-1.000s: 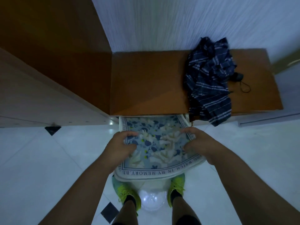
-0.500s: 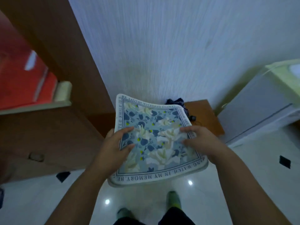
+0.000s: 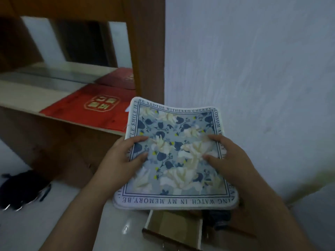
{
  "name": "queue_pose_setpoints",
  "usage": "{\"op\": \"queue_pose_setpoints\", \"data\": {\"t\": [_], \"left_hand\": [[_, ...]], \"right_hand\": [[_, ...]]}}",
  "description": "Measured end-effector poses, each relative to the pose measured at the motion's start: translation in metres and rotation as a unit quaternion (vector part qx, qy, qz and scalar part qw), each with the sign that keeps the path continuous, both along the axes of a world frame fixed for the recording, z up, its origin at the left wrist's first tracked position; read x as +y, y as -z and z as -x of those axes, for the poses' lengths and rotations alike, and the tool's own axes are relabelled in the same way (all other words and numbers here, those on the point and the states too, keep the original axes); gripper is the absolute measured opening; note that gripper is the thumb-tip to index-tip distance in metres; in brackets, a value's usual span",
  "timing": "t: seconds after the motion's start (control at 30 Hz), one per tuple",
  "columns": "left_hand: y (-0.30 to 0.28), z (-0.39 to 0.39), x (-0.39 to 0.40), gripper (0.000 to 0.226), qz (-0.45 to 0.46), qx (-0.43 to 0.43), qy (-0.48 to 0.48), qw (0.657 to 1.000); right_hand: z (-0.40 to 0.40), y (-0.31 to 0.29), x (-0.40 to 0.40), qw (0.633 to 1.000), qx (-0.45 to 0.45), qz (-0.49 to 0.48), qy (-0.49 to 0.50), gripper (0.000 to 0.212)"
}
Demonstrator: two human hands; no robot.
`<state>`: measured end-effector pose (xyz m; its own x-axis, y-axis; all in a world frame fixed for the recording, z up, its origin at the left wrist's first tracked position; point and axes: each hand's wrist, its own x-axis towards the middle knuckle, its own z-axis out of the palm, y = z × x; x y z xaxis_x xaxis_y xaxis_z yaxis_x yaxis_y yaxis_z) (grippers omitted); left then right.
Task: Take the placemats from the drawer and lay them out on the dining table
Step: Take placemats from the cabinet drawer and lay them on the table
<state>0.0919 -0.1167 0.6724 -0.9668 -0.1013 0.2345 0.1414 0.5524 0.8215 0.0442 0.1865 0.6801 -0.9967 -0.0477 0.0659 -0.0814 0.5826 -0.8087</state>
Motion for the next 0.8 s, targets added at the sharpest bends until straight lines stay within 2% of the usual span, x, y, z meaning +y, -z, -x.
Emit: {"op": "queue_pose_setpoints", "data": {"t": [0.17,0.33,0.53,0.8], "left_hand": [[-0.013,-0.076,-0.02,0.041,0.006,0.007,-0.145,0.989],[-0.018,-0.181,-0.056,0.042,0.002,-0.017,-0.314,0.949],[-0.018,-0.325,-0.094,0.044,-0.009,-0.032,-0.485,0.874],[0.004,-0.532,-0.136,0.047,-0.029,-0.065,-0.662,0.746]], "right_hand": [[0.003,-0.019,-0.043,0.991,0.02,0.009,-0.132,0.05],[-0.023,-0.031,-0.136,0.955,0.028,-0.006,-0.295,0.052],[-0.105,-0.035,-0.262,0.882,0.054,-0.029,-0.468,0.051],[-0.282,-0.025,-0.426,0.764,0.045,-0.059,-0.641,0.044]]}}
